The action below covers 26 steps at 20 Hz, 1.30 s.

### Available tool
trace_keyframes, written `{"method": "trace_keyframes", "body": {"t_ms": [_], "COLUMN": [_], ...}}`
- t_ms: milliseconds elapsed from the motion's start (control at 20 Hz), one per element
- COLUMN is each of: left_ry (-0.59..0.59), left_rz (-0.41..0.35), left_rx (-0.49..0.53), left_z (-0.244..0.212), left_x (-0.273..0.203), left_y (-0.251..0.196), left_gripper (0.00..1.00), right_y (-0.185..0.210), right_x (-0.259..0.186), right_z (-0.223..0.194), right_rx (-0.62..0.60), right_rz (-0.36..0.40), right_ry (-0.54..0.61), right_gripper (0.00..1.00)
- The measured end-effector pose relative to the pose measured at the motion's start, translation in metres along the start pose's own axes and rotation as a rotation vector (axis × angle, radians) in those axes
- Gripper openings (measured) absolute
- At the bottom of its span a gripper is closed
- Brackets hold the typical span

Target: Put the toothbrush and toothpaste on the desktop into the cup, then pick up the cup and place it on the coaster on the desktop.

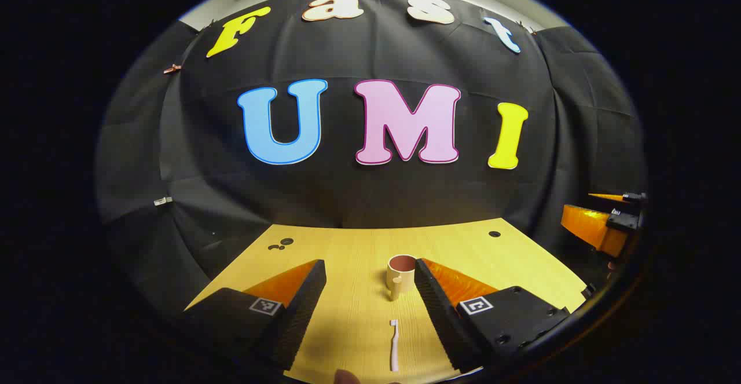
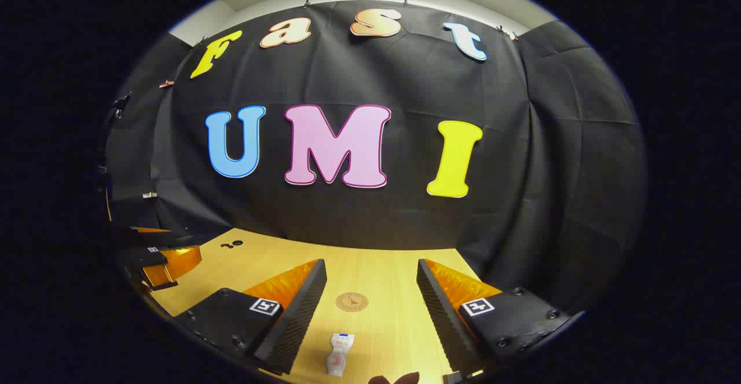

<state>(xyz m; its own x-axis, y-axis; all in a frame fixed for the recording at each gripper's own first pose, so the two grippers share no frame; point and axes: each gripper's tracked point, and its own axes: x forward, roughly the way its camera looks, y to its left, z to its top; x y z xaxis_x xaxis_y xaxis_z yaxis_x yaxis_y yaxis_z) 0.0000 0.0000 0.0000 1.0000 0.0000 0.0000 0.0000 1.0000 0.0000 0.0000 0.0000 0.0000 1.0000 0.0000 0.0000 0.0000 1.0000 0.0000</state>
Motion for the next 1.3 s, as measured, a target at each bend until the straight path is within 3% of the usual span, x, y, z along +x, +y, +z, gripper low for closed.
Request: {"method": "trace_keyframes", "body": {"t_ms": [900,1300], "left_ry": [0.050,0.112], "left_rz": [-0.009,0.007], "left_rx": [0.026,0.043], "left_z": [-0.026,-0.055], "left_x": [-0.006,-0.017], "left_y": [0.007,0.020], "left_gripper": [0.96,0.96], "right_y": [0.013,0.019], "right_x": [-0.001,0.017], "right_z": [-0.030,-0.118], "right_rx": [-0.017,-0.057], "right_rz": [0.021,0.006], "right_ry": [0.096,0.370], "right_gripper": [0.97,0.97]}}
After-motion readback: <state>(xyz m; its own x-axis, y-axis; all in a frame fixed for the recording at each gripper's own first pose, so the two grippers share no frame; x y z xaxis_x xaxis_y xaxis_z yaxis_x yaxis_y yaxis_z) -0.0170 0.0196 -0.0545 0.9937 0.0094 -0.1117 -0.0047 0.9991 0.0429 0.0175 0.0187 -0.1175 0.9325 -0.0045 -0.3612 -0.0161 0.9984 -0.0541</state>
